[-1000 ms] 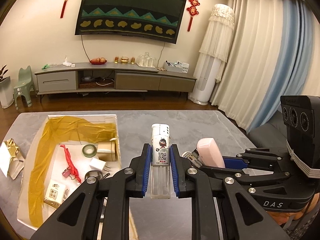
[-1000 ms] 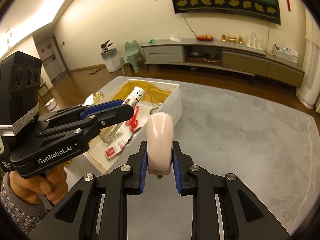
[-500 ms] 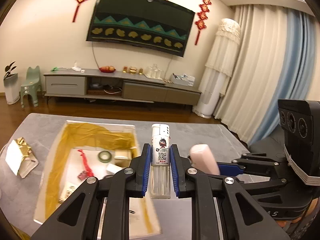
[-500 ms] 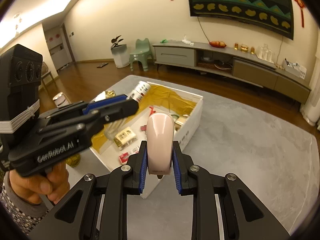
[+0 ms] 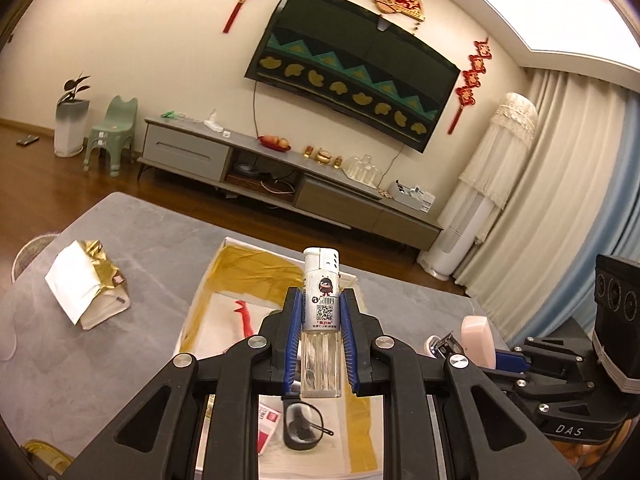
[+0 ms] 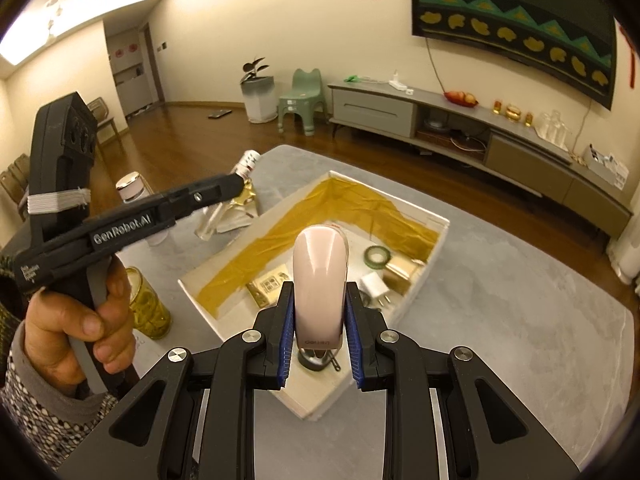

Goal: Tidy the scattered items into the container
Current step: 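Carry the white tube and pink stapler over the yellow-lined box with both tools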

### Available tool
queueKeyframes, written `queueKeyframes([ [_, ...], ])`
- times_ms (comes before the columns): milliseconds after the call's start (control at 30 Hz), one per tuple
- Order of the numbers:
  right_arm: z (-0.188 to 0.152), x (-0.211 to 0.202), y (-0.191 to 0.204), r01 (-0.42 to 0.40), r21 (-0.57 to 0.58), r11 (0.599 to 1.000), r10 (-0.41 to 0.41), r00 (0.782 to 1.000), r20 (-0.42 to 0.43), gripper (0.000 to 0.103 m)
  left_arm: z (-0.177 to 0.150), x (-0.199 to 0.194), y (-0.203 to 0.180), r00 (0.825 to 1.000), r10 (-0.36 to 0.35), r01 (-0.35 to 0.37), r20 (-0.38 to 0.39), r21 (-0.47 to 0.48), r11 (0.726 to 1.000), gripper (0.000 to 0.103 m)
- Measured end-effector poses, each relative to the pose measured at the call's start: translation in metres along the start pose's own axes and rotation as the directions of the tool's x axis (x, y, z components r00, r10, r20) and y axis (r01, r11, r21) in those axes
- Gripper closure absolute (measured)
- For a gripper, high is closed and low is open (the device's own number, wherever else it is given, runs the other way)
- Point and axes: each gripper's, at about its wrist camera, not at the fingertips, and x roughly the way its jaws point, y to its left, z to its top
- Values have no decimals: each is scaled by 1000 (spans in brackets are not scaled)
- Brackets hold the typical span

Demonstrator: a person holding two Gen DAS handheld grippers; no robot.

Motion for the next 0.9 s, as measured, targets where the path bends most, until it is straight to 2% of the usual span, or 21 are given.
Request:
queueKeyframes([
  [367, 24, 46, -9, -33, 42, 999, 37, 995, -89, 79, -12, 33, 42, 997, 9, -16, -78, -96, 995, 83],
  [733, 53, 103, -38, -39, 114, 993, 57, 985, -162, 79, -10, 61, 51, 995, -16, 1, -97, -155, 988, 83],
  [900, 64, 129, -48, -25, 116, 993, 47, 979, -196, 79, -13, 75, 64, 992, -58, 28, -110, -260, 965, 83],
])
